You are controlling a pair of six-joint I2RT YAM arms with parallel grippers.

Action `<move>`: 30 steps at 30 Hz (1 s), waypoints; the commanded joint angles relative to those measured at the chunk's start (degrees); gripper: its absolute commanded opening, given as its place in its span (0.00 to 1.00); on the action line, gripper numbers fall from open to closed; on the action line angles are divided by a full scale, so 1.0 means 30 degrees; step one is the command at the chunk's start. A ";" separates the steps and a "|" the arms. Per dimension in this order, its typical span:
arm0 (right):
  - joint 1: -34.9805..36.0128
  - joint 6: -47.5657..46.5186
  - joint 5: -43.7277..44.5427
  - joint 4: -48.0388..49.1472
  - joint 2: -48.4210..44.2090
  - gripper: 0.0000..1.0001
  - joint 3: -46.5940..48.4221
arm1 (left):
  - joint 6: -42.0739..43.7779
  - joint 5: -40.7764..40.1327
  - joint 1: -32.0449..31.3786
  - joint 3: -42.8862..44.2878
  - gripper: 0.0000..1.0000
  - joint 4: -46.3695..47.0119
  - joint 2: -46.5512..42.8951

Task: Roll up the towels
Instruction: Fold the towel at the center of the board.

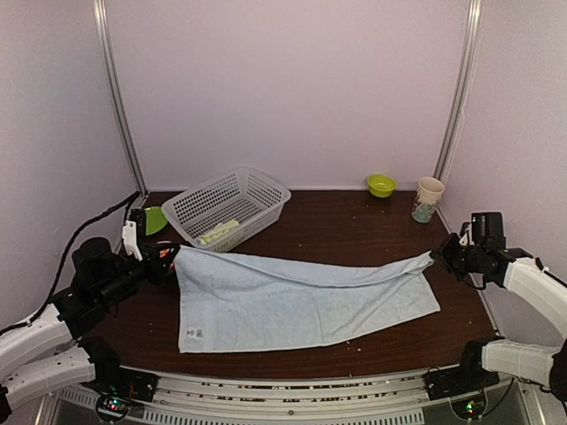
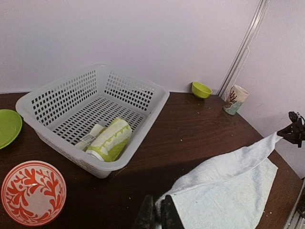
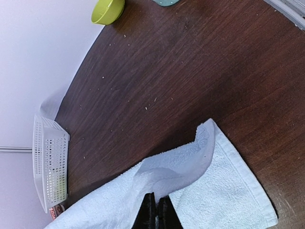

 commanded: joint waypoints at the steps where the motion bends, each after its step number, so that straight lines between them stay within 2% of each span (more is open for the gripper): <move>1: -0.0077 -0.0065 -0.0539 -0.1038 -0.0922 0.00 -0.0638 | -0.1364 0.1015 0.0101 -0.0664 0.00 -0.1008 -0.1179; 14: -0.0077 -0.0326 -0.0434 -0.3152 -0.3434 0.00 -0.1774 | -0.3290 0.2631 0.0081 -0.1169 0.00 -0.4919 -0.3619; 22: -0.0078 -0.0636 -0.0771 -0.5671 -0.5334 0.00 -0.0308 | -0.2794 0.2482 0.0048 0.1515 0.00 -0.8520 -0.4528; 30: -0.0119 -0.0747 -0.0703 -0.6323 -0.6189 0.00 -0.1690 | -0.3861 0.2816 -0.0213 0.0774 0.00 -0.8909 -0.4646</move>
